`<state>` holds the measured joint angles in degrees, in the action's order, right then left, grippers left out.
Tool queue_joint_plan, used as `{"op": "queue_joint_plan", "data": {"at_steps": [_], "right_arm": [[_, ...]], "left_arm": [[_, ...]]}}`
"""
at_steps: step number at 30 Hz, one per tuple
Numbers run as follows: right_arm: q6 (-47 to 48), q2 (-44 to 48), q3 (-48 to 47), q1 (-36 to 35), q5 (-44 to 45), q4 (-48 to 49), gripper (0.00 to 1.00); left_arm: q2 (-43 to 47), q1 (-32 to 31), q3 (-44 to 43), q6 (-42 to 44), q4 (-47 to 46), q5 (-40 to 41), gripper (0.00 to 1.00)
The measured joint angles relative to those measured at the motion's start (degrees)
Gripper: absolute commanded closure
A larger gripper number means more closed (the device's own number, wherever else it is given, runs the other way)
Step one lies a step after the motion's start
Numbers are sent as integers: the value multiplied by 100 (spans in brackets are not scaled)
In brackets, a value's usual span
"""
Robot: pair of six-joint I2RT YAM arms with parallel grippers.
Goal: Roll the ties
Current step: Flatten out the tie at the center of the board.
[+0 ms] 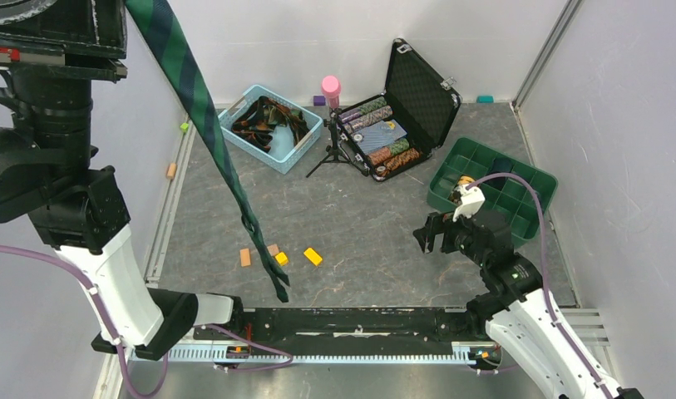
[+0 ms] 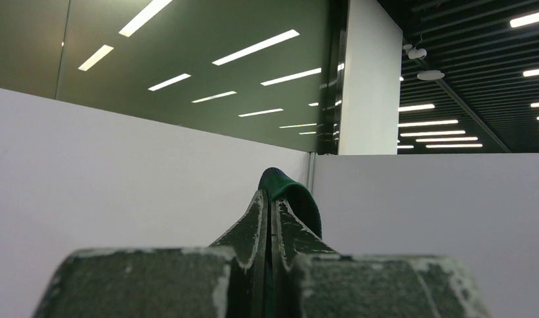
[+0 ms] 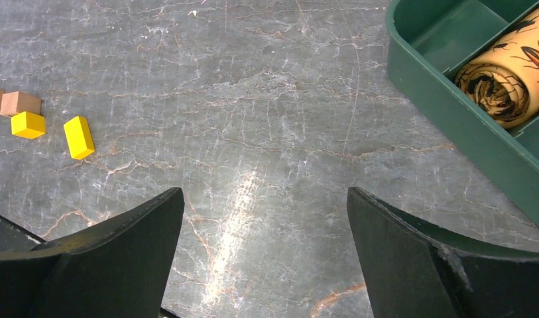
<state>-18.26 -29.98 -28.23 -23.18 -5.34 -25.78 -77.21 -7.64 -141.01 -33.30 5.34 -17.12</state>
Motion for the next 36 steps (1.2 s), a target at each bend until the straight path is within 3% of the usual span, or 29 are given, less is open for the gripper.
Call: {"op": "queue_joint_plan", "data": {"at_steps": [15, 24, 28, 36], "right_arm": [[391, 118, -352, 0, -203, 118, 1], [374, -317, -1097, 0, -879, 1379, 1], [264, -680, -1239, -2, -1056, 1947, 1], [116, -1233, -1331, -310, -1088, 2677, 2]], "left_arm": [[-372, 0, 498, -492, 122, -437, 98], [-197, -166, 951, -162, 1419, 151, 98], [-249, -1003, 798, 745, 2487, 1266, 98], [-1056, -3578, 155, 2590, 4009, 4452, 98]]}}
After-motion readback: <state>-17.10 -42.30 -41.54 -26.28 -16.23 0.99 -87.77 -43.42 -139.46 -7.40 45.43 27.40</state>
